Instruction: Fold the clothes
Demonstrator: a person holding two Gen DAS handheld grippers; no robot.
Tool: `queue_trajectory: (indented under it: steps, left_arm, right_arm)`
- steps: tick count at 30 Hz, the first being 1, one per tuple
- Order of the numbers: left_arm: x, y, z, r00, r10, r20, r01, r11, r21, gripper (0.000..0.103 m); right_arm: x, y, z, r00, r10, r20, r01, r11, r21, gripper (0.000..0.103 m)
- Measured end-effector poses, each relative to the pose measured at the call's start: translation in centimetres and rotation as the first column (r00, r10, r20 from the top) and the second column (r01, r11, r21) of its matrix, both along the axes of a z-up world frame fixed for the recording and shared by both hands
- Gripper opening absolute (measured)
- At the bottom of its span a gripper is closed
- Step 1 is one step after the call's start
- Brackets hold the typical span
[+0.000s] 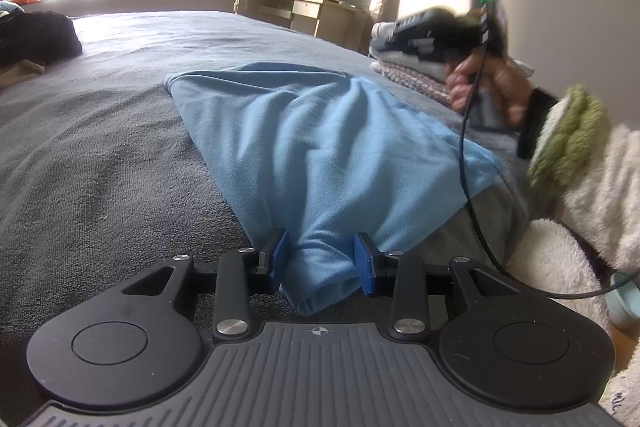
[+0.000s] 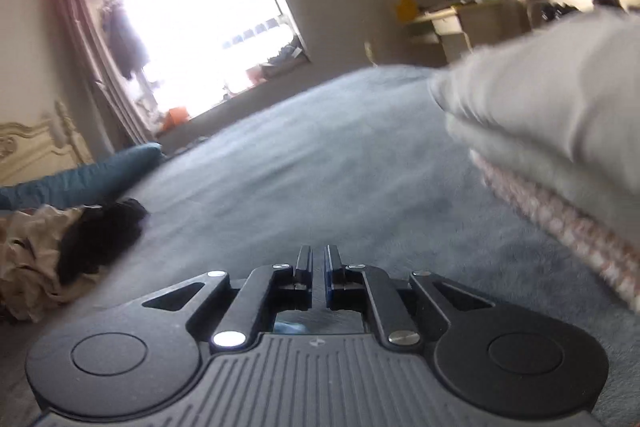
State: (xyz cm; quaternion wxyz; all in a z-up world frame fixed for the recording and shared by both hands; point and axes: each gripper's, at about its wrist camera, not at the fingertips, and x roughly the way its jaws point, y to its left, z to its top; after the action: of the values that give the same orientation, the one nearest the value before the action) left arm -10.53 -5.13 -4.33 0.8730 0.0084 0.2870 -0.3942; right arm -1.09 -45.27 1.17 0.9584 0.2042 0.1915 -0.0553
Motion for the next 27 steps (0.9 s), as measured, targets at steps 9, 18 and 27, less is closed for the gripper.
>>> queue_trajectory:
  steps: [9,18,27]
  left_arm:
    - [0.1,0.5,-0.5,1.0,0.019,-0.007,-0.019,0.998,-0.054,0.036]
    - [0.5,1.0,-0.9,1.0,0.01,-0.017,-0.012,0.994,-0.107,0.036]
    - [0.4,1.4,-1.2,1.0,0.005,-0.017,-0.007,0.99,-0.139,0.037]
  right_arm:
    - [6.9,14.5,-1.2,0.825,0.471,-0.312,-0.509,0.86,-0.047,0.007]
    - [14.2,12.8,-0.9,0.908,0.203,-0.367,-0.254,0.962,-0.097,0.008]
    - [14.5,23.2,2.5,0.782,0.412,-0.468,-0.499,0.863,-0.075,0.054]
